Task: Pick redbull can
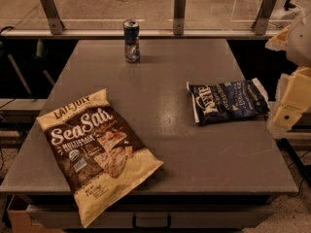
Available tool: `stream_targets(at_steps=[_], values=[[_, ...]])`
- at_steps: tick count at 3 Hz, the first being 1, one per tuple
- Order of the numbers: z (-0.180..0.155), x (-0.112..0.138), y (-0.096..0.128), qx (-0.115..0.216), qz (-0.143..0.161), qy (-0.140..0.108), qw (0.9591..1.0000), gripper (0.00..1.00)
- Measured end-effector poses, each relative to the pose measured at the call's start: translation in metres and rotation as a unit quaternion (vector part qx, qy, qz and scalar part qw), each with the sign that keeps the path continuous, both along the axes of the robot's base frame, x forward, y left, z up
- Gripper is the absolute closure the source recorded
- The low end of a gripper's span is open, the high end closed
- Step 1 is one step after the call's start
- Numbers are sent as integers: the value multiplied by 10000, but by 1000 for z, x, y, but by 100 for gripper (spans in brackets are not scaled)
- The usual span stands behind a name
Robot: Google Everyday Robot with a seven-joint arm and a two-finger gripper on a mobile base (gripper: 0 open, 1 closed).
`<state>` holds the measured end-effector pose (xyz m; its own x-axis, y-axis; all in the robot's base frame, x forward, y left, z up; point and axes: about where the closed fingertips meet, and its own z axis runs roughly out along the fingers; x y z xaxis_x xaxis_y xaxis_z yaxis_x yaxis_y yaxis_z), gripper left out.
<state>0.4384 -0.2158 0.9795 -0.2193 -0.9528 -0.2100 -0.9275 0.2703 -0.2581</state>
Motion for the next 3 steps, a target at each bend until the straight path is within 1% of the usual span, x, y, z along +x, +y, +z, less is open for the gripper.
stream_targets(at_steps=[1, 2, 3], values=[[0, 0, 0, 2, 0, -3, 10000, 0], [2, 5, -2, 93, 14, -69, 9999, 0], [-12, 45, 12, 563, 155, -205, 9981, 0]])
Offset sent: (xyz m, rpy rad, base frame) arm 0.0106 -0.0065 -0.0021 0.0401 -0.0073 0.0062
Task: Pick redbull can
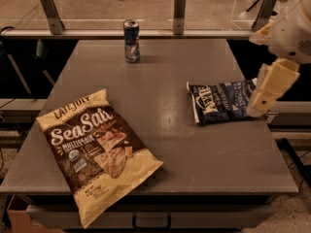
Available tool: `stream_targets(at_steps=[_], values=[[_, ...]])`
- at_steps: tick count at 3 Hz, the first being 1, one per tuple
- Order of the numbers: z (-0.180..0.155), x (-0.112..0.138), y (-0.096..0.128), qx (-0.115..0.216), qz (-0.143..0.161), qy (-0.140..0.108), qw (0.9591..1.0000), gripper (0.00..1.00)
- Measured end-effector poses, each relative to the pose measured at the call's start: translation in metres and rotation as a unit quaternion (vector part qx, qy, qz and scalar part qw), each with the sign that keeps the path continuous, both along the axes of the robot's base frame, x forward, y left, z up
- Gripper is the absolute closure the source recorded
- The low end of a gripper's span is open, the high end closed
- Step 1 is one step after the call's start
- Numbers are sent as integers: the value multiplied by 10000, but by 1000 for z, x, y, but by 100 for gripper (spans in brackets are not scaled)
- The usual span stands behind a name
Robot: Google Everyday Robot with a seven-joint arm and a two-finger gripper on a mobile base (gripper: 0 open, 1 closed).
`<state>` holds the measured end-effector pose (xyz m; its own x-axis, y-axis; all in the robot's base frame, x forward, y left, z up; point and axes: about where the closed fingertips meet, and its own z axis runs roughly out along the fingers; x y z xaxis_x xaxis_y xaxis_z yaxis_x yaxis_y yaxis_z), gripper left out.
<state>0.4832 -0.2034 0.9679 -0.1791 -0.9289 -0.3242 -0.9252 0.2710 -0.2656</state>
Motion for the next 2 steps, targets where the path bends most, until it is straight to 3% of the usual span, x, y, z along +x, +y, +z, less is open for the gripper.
stream_targets(at_steps=[1, 2], values=[[-23, 71, 41, 724, 286, -177, 9968, 0], [-39, 134, 92, 1371, 534, -332, 9886, 0]])
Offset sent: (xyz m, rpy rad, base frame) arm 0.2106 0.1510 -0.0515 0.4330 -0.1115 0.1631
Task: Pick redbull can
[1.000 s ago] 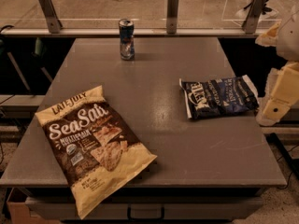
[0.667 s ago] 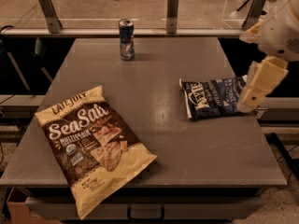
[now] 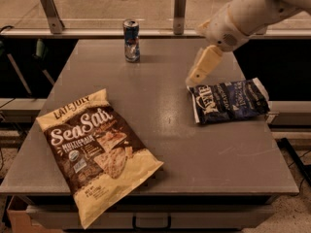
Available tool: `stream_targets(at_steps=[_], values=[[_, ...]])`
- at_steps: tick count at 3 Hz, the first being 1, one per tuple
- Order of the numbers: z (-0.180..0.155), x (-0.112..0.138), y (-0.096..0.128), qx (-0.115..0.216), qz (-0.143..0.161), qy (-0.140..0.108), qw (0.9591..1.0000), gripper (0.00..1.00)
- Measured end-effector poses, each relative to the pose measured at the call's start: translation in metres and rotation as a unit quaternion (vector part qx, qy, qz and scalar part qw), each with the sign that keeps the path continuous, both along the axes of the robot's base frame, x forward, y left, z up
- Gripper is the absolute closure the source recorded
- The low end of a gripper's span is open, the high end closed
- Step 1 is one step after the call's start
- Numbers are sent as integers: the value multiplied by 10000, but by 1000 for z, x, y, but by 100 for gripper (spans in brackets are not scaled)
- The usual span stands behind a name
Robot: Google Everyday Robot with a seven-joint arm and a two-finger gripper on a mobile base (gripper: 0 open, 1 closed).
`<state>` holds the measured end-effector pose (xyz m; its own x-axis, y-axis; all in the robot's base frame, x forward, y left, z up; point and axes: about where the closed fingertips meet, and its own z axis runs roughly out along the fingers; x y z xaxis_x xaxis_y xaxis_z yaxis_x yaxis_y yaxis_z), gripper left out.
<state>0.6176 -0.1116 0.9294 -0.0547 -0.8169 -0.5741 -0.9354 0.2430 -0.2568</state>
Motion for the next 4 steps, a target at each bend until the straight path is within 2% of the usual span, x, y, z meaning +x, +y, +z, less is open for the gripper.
stream_targets(at_steps=[1, 2, 3, 4], values=[[-6, 46, 51, 640, 154, -124, 9978, 0], [-6, 46, 51, 640, 155, -123, 9978, 0], [-9, 71, 65, 1017, 48, -269, 9944, 0], [-15, 112, 91, 1579, -3, -441, 9865, 0]])
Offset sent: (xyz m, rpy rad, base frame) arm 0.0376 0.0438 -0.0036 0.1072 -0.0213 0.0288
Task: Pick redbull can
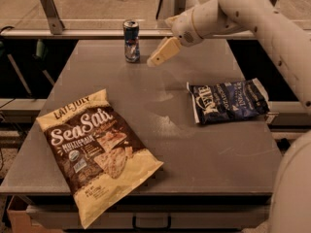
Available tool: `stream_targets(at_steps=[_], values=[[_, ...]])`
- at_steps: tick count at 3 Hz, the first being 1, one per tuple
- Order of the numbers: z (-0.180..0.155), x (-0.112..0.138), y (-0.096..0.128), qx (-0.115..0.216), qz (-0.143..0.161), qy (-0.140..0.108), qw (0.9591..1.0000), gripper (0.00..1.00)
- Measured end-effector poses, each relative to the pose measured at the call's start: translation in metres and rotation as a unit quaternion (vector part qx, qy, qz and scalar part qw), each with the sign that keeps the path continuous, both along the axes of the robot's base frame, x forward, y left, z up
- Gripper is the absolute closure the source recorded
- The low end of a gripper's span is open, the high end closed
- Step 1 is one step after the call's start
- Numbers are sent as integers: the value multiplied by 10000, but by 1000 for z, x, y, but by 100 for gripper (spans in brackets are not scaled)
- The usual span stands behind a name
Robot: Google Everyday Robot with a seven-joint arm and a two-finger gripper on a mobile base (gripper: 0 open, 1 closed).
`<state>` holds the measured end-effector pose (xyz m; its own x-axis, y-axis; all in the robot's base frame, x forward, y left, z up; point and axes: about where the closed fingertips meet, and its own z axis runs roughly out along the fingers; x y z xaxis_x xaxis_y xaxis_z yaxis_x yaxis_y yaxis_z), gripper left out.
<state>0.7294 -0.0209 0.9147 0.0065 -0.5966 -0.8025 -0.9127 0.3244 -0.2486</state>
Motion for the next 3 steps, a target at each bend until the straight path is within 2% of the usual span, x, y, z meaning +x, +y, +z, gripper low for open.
stream_targets(at_steps=[1, 2, 3], values=[[-8, 39, 28, 632, -101, -40, 9979, 0], [-10, 58, 60, 1095, -132, -60, 9939, 0], [-12, 75, 80, 1466, -283, -69, 9888, 17]])
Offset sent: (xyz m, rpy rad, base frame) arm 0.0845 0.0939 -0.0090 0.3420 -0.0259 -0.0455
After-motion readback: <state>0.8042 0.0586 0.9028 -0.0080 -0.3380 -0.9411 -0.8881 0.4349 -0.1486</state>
